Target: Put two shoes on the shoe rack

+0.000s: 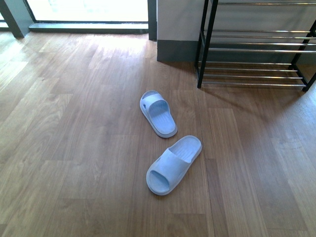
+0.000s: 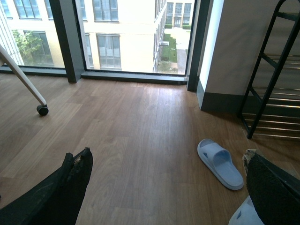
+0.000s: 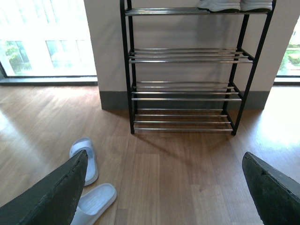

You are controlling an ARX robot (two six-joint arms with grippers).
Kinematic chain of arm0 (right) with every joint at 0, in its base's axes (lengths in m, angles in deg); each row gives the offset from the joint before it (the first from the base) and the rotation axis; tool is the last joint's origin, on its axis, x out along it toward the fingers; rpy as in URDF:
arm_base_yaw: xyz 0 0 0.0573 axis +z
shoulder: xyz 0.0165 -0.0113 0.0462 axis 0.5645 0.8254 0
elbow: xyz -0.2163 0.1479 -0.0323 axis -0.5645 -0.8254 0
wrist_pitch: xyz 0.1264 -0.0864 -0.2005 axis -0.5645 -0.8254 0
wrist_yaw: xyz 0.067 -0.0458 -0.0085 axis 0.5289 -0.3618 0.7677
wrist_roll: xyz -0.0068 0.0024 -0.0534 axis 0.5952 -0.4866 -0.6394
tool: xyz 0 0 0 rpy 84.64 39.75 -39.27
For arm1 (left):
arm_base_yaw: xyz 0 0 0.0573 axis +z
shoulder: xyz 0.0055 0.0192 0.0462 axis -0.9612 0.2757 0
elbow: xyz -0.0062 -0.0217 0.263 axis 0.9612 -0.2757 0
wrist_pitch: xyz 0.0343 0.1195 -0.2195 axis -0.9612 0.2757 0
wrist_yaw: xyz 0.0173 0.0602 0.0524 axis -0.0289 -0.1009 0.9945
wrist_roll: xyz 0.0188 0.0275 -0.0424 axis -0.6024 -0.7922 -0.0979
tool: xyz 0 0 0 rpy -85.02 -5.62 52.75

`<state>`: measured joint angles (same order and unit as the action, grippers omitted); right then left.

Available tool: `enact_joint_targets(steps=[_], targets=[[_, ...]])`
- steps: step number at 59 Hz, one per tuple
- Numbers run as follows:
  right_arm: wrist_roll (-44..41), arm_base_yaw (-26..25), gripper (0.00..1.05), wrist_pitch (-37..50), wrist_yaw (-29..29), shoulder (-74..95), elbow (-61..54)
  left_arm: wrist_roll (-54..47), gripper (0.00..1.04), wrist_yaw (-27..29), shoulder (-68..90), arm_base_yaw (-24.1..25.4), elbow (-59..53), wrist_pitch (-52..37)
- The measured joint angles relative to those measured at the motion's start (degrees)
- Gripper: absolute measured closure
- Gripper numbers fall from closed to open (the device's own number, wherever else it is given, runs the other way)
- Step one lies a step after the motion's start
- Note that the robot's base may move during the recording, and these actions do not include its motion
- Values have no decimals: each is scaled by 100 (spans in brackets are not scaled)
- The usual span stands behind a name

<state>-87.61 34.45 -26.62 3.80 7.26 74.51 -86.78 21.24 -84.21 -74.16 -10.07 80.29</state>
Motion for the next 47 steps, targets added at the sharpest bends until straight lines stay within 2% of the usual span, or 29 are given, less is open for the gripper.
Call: enact_joint_targets(steps=[47], targets=[[0,-2,9,0,0,-7,0,0,9,0,0,0,0,0]])
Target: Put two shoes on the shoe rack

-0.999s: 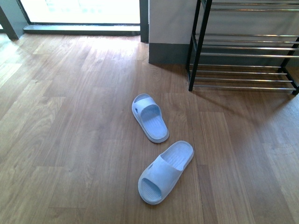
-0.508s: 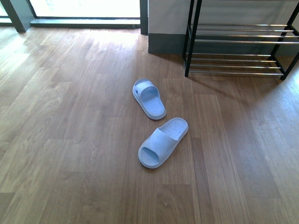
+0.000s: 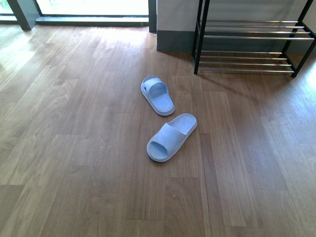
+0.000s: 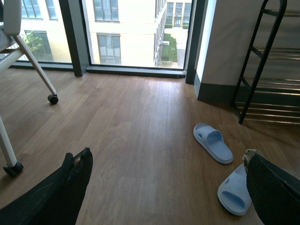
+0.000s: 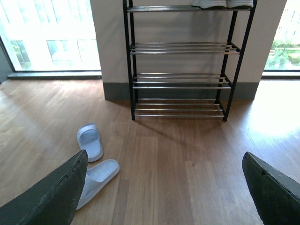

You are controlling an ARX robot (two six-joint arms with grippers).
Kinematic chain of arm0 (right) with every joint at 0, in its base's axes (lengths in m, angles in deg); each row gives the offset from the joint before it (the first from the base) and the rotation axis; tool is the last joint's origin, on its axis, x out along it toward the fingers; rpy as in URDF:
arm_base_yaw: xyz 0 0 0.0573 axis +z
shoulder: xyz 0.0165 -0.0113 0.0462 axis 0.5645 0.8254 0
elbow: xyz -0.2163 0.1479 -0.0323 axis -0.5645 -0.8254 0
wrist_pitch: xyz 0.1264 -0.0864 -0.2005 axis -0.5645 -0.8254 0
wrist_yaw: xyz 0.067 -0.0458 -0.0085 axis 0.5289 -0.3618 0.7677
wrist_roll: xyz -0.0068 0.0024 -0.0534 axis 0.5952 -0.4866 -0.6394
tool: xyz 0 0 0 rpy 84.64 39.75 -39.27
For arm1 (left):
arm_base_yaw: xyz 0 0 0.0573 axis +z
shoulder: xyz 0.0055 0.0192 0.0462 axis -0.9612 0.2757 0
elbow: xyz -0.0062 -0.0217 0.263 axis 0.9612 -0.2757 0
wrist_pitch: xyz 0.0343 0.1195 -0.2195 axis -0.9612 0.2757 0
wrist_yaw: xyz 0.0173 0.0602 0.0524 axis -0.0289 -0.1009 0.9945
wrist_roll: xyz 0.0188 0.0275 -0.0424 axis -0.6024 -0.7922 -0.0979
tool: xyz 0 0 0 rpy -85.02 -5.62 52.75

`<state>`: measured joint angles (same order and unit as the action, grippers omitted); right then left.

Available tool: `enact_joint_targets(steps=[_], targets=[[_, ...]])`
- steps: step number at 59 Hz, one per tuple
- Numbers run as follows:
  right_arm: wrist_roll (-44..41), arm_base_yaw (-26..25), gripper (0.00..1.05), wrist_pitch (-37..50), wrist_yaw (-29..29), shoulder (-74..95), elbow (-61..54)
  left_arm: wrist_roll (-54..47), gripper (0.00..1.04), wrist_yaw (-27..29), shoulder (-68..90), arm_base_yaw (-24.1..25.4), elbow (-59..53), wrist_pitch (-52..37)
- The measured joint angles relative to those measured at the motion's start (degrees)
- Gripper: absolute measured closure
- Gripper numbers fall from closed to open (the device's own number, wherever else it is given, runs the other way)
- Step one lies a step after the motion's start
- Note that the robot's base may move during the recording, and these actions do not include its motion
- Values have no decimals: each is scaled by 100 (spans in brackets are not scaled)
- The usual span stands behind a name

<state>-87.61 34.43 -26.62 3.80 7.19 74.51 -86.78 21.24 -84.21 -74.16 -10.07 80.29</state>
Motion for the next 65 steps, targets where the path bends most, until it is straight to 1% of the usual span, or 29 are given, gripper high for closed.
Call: enact_joint_targets(steps=[65], targets=[[0,2,9,0,-17,2,0,0,9,-13,0,0,0,0]])
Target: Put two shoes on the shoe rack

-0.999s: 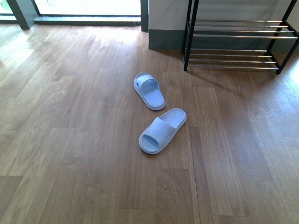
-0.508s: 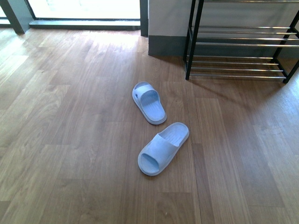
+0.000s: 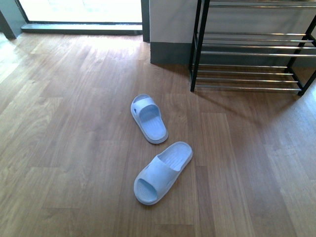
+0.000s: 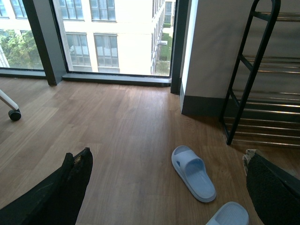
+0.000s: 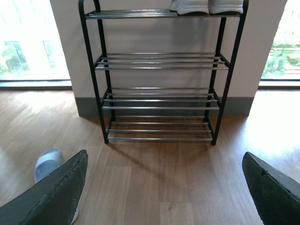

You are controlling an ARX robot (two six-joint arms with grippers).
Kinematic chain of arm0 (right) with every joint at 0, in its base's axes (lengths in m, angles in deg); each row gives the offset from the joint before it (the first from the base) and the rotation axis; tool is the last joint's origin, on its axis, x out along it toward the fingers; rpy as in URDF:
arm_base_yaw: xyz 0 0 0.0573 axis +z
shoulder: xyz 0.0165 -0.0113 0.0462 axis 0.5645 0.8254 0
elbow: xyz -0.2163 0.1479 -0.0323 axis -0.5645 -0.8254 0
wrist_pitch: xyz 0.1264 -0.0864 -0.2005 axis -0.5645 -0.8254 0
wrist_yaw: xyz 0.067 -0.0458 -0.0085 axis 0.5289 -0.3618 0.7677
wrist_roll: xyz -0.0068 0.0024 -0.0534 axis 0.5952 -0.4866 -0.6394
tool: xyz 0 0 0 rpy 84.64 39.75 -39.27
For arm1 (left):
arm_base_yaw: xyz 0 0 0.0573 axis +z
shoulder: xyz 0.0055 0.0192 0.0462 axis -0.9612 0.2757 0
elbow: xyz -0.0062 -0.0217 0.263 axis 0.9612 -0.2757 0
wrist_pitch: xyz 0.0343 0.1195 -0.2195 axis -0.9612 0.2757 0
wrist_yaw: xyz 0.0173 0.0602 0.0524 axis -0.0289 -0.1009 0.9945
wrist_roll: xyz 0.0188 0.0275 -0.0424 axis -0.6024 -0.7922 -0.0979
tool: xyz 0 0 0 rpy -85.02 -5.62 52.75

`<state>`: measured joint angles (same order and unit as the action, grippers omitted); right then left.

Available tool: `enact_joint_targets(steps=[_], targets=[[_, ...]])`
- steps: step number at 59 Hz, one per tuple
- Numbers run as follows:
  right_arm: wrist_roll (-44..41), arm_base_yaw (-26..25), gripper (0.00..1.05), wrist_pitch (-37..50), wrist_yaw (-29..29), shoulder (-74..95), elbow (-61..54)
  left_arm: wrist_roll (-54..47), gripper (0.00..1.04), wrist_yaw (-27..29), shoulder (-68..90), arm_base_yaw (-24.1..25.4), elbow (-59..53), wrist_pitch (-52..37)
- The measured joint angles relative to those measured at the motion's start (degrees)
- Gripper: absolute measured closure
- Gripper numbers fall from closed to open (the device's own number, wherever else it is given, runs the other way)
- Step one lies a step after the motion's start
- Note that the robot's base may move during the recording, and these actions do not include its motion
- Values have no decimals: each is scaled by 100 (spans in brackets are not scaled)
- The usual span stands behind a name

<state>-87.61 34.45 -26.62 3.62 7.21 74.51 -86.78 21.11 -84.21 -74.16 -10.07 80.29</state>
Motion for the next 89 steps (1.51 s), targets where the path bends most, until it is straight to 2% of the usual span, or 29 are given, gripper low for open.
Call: enact_joint_targets(steps=[15,20,22,24,30,34,41,48,63,71,89], targets=[[0,0,9,0,4,0,0,2,9,11,0,0,0,0],[0,0,9,0,0,0,0,702,9,1613,437,-487,271,807],[0,0,9,0,2,-2,0,1287,9,2256,734,-553,387,1147],[0,0,9,0,9,-2,0,1676,9,2413,903,-483,398,1237],[0,0,9,0,4,-2,0,2728,9,2074,1569,-9,415,887],[-2,0,9,0,7,-2,0,3550,9,1320,3215,385,586,-461],[-2,0,9,0,7,-2,0,4199,9,1132,5689,293,1161,-2157],[-2,0,9,0,9,-2,0,4666,9,933,7694,-31,1821,-3071],[0,0,9,0,7,-2,0,5827,9,581,10673,-669,3003,-3766],[0,0,9,0,7,-2,0,6343,9,369,11803,-741,3580,-4197],[0,0,9,0,7,-2,0,7602,9,-125,13890,-813,5274,-3814]])
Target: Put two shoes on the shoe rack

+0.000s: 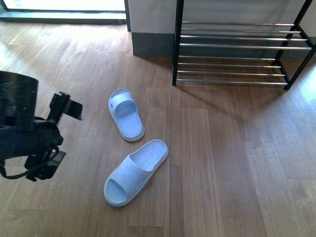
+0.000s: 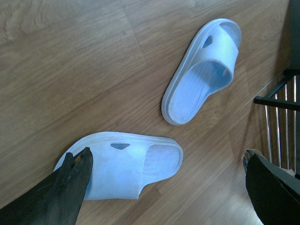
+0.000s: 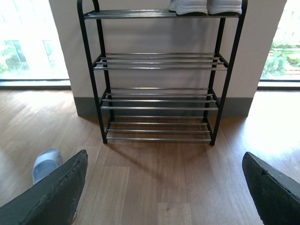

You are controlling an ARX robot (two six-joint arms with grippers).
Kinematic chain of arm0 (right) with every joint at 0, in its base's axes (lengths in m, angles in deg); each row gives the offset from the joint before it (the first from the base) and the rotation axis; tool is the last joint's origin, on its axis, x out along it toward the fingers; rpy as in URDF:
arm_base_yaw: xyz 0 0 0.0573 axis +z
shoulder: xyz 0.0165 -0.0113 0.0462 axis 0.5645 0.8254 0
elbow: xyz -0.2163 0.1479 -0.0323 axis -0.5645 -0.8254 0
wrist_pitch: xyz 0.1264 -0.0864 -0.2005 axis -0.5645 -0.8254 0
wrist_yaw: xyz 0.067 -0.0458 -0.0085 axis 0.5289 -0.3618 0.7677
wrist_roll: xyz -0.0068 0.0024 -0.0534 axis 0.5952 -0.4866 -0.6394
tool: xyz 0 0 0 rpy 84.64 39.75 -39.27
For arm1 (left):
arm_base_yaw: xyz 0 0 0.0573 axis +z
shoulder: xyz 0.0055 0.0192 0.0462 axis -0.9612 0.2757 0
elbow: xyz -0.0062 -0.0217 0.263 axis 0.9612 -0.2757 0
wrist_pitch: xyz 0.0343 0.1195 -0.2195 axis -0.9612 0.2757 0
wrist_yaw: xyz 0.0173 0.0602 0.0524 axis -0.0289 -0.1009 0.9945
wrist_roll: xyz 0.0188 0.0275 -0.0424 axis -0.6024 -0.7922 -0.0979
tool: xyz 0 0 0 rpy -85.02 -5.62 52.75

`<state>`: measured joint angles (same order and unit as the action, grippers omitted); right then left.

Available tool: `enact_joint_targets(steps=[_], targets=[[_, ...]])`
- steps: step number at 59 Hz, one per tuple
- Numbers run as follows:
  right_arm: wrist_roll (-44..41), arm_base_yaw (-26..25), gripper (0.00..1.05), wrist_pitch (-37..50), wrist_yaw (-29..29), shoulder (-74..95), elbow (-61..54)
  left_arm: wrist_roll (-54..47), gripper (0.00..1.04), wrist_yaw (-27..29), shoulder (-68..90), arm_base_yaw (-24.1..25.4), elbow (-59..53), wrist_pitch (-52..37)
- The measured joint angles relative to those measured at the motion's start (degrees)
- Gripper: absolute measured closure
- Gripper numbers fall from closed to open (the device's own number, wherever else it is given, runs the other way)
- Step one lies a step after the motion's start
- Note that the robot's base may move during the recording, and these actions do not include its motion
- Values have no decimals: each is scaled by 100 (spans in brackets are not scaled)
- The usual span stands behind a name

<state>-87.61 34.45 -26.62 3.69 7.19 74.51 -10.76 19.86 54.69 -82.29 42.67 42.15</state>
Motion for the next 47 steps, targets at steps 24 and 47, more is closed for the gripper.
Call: enact_joint_targets(steps=[24,47], targets=[[0,0,9,0,0,0,0,1161,9,-1539,1698,-667,2210,1954],[-2,0,9,0,0,0,0,1849,9,-2087,2461,-966,3049,2090]])
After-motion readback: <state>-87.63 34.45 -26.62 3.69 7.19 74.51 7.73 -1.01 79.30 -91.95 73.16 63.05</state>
